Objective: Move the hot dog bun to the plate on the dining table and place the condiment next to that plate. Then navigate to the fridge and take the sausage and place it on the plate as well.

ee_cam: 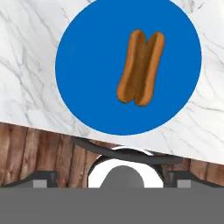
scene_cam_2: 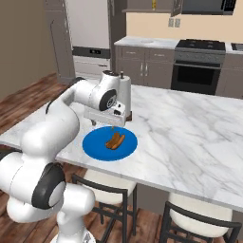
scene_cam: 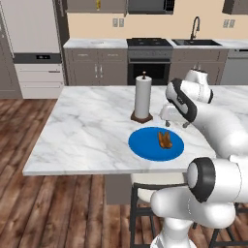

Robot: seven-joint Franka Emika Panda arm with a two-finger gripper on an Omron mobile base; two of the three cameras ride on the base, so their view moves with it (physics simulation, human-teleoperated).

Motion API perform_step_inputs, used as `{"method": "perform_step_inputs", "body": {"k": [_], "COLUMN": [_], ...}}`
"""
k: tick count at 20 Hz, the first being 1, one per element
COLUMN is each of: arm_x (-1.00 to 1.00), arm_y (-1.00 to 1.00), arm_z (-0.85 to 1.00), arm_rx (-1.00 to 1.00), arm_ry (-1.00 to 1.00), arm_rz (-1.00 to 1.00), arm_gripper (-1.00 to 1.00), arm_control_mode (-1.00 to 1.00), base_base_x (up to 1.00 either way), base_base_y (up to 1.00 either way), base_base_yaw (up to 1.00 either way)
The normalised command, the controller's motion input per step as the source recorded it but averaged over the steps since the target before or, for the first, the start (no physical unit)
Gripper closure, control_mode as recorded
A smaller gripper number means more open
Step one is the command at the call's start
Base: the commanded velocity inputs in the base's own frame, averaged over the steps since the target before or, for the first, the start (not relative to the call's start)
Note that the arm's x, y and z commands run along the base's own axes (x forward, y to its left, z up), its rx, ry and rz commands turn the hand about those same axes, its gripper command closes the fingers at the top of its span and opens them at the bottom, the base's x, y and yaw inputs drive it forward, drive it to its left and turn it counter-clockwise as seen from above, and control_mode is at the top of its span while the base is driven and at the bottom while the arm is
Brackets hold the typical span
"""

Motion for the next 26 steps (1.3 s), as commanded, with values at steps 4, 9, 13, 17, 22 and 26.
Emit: {"method": "perform_step_inputs", "body": {"k": [4,9,13,17,22,26], "arm_x": [-0.46,-0.65,-0.94,-0.91,-0.37,0.00], "arm_y": [0.25,0.18,0.01,-0.01,0.00,0.00], "arm_z": [0.84,0.19,-0.32,-0.57,-0.19,0.00], "arm_rx": [0.02,-0.01,-0.11,-0.13,-0.07,0.00], "arm_ry": [0.43,0.20,-0.01,-0.07,-0.06,0.00], "arm_rz": [0.00,0.00,0.00,0.00,0.00,0.00], "arm_gripper": [-1.00,-1.00,-1.00,-1.00,-1.00,-1.00], "arm_control_mode": [-1.00,-1.00,-1.00,-1.00,1.00,1.00], "base_base_x": [0.00,0.00,0.00,0.00,-0.13,-0.50], "base_base_y": [0.00,0.00,0.00,0.00,0.02,0.43], "base_base_yaw": [0.00,0.00,0.00,0.00,0.00,0.00]}}
